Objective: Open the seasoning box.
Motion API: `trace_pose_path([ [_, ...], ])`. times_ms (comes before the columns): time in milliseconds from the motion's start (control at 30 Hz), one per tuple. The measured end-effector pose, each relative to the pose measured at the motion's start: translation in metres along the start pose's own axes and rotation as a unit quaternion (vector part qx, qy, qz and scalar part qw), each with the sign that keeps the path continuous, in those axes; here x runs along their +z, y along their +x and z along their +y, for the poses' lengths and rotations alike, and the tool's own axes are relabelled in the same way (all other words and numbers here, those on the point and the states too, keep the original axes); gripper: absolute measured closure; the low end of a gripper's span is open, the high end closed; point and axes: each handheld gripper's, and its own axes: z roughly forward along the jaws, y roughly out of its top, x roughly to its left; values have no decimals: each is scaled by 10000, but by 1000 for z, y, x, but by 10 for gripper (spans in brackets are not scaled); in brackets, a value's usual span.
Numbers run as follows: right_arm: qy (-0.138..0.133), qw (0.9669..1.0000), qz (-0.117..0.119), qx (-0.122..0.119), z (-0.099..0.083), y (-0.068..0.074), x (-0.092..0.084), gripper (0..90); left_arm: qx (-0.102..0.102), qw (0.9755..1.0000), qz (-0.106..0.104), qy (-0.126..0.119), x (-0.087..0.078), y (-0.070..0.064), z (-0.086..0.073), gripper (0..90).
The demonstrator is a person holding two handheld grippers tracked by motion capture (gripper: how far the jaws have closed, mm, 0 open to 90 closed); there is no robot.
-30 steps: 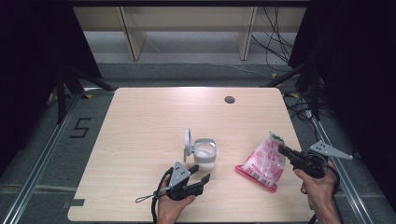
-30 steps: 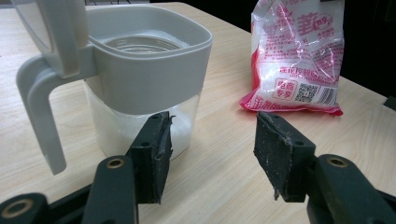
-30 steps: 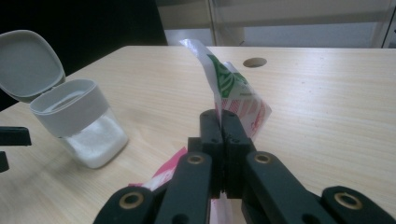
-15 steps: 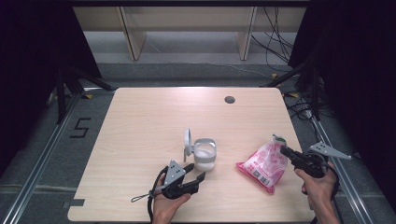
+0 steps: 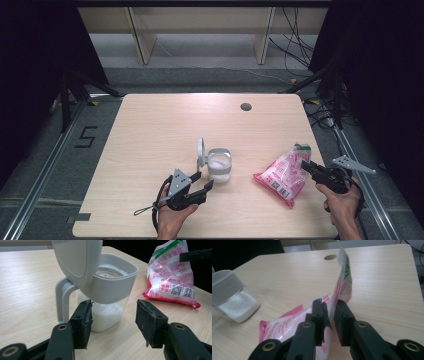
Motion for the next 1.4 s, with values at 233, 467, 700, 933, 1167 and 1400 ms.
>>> trace_pose_path([
  [233, 7, 9997, -27, 223, -6, -5, -8, 671, -29, 10000, 32, -21, -3, 4, 0, 465],
  [467, 82, 9995, -101, 302, -13, -3, -16, 587, -5, 9999, 28, -109, -9, 13, 2, 473],
  [700, -6, 9984, -31, 569, -17, -1, -25, 565, -28, 9999, 54, -121, -10, 15, 3, 483],
  [933, -36, 9986, -75, 520, -19, 2, -28, 555, 10, 9998, 182, -60, -14, 18, 7, 483],
  [1167, -43, 9988, -64, 490, -20, 11, -33, 529, 9, 9994, 350, -20, -18, 24, 15, 481],
  [1400, -162, 9996, -12, 234, -21, 20, -34, 512, 85, 9988, 485, 72, -19, 31, 24, 510],
])
